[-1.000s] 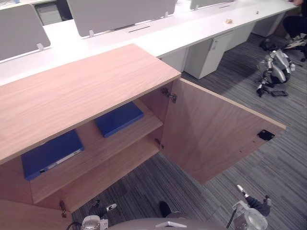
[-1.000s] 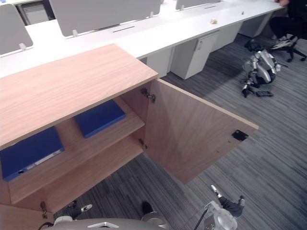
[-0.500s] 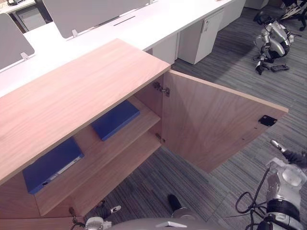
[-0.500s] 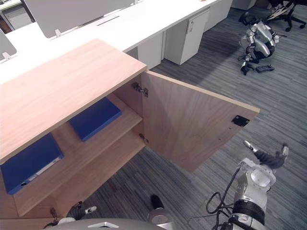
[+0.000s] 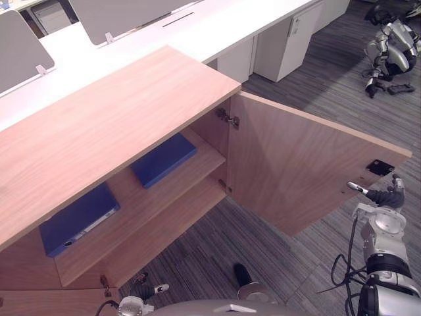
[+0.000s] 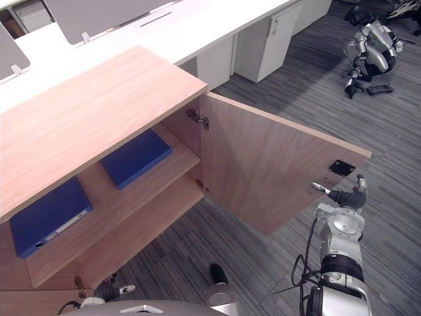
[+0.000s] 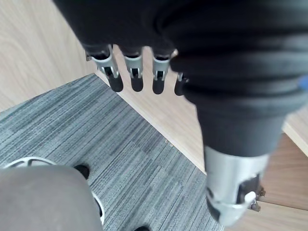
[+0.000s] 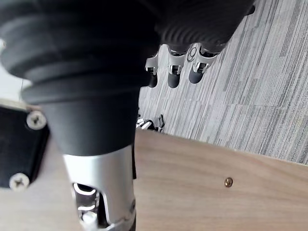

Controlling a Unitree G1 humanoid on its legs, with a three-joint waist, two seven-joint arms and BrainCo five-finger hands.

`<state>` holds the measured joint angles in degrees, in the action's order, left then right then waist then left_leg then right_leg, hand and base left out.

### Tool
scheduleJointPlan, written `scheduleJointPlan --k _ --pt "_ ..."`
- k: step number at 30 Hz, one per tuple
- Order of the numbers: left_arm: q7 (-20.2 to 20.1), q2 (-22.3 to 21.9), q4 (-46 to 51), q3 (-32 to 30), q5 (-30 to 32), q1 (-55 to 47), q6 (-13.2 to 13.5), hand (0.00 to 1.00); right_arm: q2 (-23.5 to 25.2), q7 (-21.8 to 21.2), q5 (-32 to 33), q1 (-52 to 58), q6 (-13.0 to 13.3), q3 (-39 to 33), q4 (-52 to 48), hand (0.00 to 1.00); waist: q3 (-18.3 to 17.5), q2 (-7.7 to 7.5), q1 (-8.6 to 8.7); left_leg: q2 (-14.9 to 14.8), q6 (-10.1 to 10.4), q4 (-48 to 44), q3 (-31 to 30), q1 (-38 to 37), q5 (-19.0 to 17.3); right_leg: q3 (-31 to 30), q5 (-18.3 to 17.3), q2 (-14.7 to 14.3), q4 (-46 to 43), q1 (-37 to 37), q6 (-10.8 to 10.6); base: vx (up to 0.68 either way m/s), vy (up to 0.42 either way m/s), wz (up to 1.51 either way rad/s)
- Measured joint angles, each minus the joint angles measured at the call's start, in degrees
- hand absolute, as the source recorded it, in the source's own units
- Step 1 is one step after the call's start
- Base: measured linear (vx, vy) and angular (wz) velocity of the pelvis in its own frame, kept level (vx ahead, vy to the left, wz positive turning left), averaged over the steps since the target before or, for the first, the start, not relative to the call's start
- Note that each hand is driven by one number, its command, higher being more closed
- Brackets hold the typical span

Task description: Walk over to the cabinet, pick up the folder, carry it to the office cabinet, place the folder inside the office cabinet, then close the office cabinet door

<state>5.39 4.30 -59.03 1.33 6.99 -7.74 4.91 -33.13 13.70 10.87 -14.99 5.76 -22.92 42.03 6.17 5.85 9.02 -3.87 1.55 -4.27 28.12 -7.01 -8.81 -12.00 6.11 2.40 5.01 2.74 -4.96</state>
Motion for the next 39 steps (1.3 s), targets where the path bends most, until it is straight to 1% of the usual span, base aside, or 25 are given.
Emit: scheduleJointPlan --k 3,5,10,13,15,18,19,20,24,26,28,30,31,33,35,36,39 --pt "0.0 0.3 -0.1 0.0 0.1 -0.1 0.0 0.0 -0.9 -0.1 0.0 -1.9 0.0 1.9 1.4 0.0 0.0 0.0 -0.17 0.0 0.0 0.2 -0.1 0.0 0.0 0.3 0.1 0.0 0.0 0.0 -0.2 -0.03 -0.042 0.02" --pt "0.0 0.4 0.0 0.0 0.1 -0.1 0.1 0.0 -1.8 -0.5 0.0 -2.8 -0.1 2.6 2.2 0.0 0.1 0.02 -0.74 0.2 -0.1 0.4 -0.1 0.0 0.1 0.8 0.2 0.1 0.0 0.1 -0.3 -0.05 -0.037 0.02" --pt "0.0 0.9 -0.1 0.3 0.1 -0.2 0.1 0.0 -3.5 -0.5 0.0 -3.8 -0.2 4.3 3.2 0.0 1.0 -0.13 -0.88 0.4 -0.5 0.7 -0.5 0.0 0.3 1.9 0.4 0.5 0.0 0.2 -0.6 -0.07 -0.037 0.01" --pt "0.1 1.3 -0.1 1.0 0.1 -0.8 0.0 0.0 -3.4 -0.4 0.0 -3.7 -0.3 4.7 2.8 0.0 1.1 -0.26 -0.89 0.5 -0.6 1.4 -0.5 0.0 0.7 2.0 0.5 0.4 0.0 0.5 -0.6 -0.07 -0.05 -0.01" --pt "0.1 1.3 -0.1 1.0 0.1 -0.9 -0.1 0.0 -3.2 -0.3 0.0 -3.2 -0.6 4.7 1.2 0.0 1.1 -0.26 -0.85 0.5 -0.6 1.5 -0.5 0.0 0.7 2.0 0.5 0.4 0.0 0.6 -0.6 -0.05 -0.049 -0.02" --pt "0.2 1.3 0.0 0.9 1.2 -0.9 -0.2 0.0 -2.2 0.7 -0.1 0.5 -0.8 4.6 -6.1 0.0 1.1 -0.34 -0.81 0.4 -0.5 1.5 -0.4 0.0 0.7 2.1 0.8 0.1 0.0 0.8 -0.6 -0.06 -0.056 -0.11" --pt "0.2 1.6 0.0 0.8 1.4 -0.8 -0.4 0.0 0.3 0.8 -0.3 3.6 -0.7 4.6 -12.1 0.0 1.3 -0.72 -0.74 0.3 -0.4 1.6 0.1 0.0 0.8 3.0 1.4 -0.2 0.0 1.3 -0.4 -0.08 -0.058 -0.23" --pt "0.3 1.7 0.1 0.8 1.8 -0.8 -0.4 0.0 1.3 0.7 -0.7 4.5 -0.6 4.7 -13.8 0.0 1.4 -0.89 -0.58 0.2 -0.4 1.6 0.1 -0.1 0.8 3.3 1.5 -0.3 0.0 1.4 -0.3 -0.08 -0.062 -0.21" --pt "0.4 2.4 0.1 0.8 2.3 -0.4 -0.8 0.0 9.0 1.3 -2.1 12.3 -0.5 5.0 -23.9 0.0 1.3 -2.23 0.4 0.0 -0.2 1.5 0.1 -0.2 1.0 3.2 1.7 -0.5 0.0 1.3 -0.1 -0.08 -0.054 -0.03" --pt "0.4 2.5 0.1 0.8 2.4 -0.2 -1.0 0.0 11.8 1.3 -2.3 16.0 -0.5 5.3 -28.2 0.0 1.0 -2.82 0.42 -0.1 -0.2 1.4 0.1 -0.2 1.0 3.1 1.7 -0.6 0.0 1.3 0.0 -0.11 -0.065 -0.05" --pt "0.4 2.6 0.1 0.7 2.6 0.1 -1.4 0.0 14.3 1.3 -2.3 20.7 -0.5 6.9 -33.1 0.0 0.6 -3.46 0.54 -0.4 -0.1 1.3 0.3 -0.2 1.0 2.9 1.8 -0.7 0.0 1.3 0.1 -0.08 -0.052 -0.06" --pt "0.4 2.6 0.0 0.7 3.4 0.7 -1.4 0.0 17.4 0.7 -2.4 26.6 -0.4 9.6 -38.5 0.0 -0.1 -4.42 0.81 -0.6 0.0 1.1 0.4 -0.3 1.0 2.7 1.9 -0.7 0.0 1.3 0.3 -0.07 -0.047 -0.06" --pt "0.5 2.6 0.0 0.7 3.4 0.9 -1.4 0.0 18.3 0.1 -2.4 27.9 -0.4 9.9 -39.6 0.0 -0.2 -4.66 0.81 -0.6 0.0 1.0 0.5 -0.3 1.0 2.6 1.9 -0.8 0.0 1.3 0.4 -0.07 -0.044 -0.06" --pt "0.4 2.4 -0.1 1.0 3.5 1.7 -1.5 0.0 20.7 -1.7 -2.3 32.9 -0.4 12.2 -43.5 0.0 -0.5 -6.05 0.8 -0.9 0.1 0.5 0.5 -0.1 1.0 2.5 2.0 -0.8 0.0 1.3 0.7 -0.08 -0.051 -0.04" --pt "0.4 2.2 -0.1 1.0 3.9 1.8 -1.7 0.0 21.8 -3.6 -2.3 36.4 -0.4 13.7 -46.2 0.0 -0.9 -6.6 0.85 -1.0 0.2 0.3 0.6 -0.1 1.0 2.3 2.2 -0.9 0.0 1.3 0.9 -0.07 -0.044 -0.04" --pt "0.4 2.2 -0.1 1.0 4.6 1.9 -2.0 0.0 22.0 -4.8 -2.2 38.3 -0.4 14.7 -47.8 0.0 -1.0 -6.66 0.86 -1.0 0.2 0.2 0.7 -0.2 1.0 2.1 2.2 -0.9 0.0 1.3 1.0 -0.05 -0.03 -0.06" --pt "0.4 2.3 -0.2 1.0 4.6 2.0 -2.5 0.0 23.2 -6.3 -2.2 41.9 -0.3 17.2 -51.1 0.0 -1.0 -6.69 0.84 -1.0 0.2 -0.1 1.0 -0.2 1.0 1.8 2.4 -0.9 0.0 1.3 1.2 -0.07 -0.037 -0.06"
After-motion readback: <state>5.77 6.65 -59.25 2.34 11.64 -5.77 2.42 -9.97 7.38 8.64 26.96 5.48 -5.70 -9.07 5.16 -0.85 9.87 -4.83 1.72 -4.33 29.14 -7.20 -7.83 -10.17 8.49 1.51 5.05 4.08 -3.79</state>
